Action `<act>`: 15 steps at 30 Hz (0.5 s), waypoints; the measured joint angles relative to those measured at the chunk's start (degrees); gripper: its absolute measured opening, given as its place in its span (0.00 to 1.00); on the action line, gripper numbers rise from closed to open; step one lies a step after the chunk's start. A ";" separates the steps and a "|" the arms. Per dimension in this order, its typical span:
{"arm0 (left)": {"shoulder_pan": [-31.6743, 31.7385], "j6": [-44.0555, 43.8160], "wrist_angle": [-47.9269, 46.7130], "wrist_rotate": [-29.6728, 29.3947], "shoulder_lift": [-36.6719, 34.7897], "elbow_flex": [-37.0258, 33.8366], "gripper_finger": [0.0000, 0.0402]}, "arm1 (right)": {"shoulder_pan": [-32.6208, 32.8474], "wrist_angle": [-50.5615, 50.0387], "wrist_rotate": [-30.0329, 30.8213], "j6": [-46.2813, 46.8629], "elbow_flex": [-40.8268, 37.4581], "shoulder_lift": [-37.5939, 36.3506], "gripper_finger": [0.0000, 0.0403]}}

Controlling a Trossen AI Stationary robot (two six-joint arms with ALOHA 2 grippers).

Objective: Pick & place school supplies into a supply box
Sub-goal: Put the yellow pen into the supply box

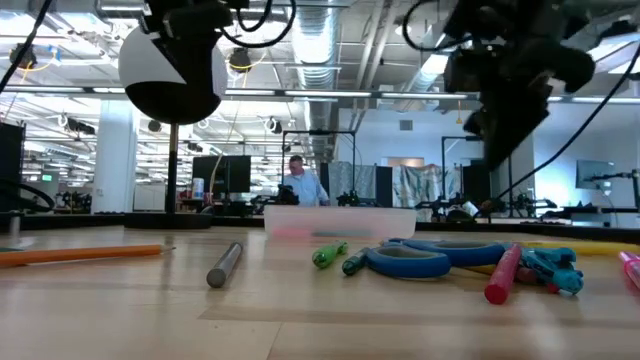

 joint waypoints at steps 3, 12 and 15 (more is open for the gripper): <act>-1.38 -3.41 -0.49 -0.26 0.00 0.00 0.32 | -0.95 -1.34 -5.87 -1.24 -0.99 0.59 0.02; -3.80 -8.99 -1.65 -3.43 0.00 -0.63 0.32 | 2.58 0.26 -3.17 -1.88 -2.63 0.76 0.23; -3.82 -9.51 -1.57 -3.40 0.00 -1.44 0.32 | 3.24 0.24 -2.18 -1.65 -2.63 0.76 0.31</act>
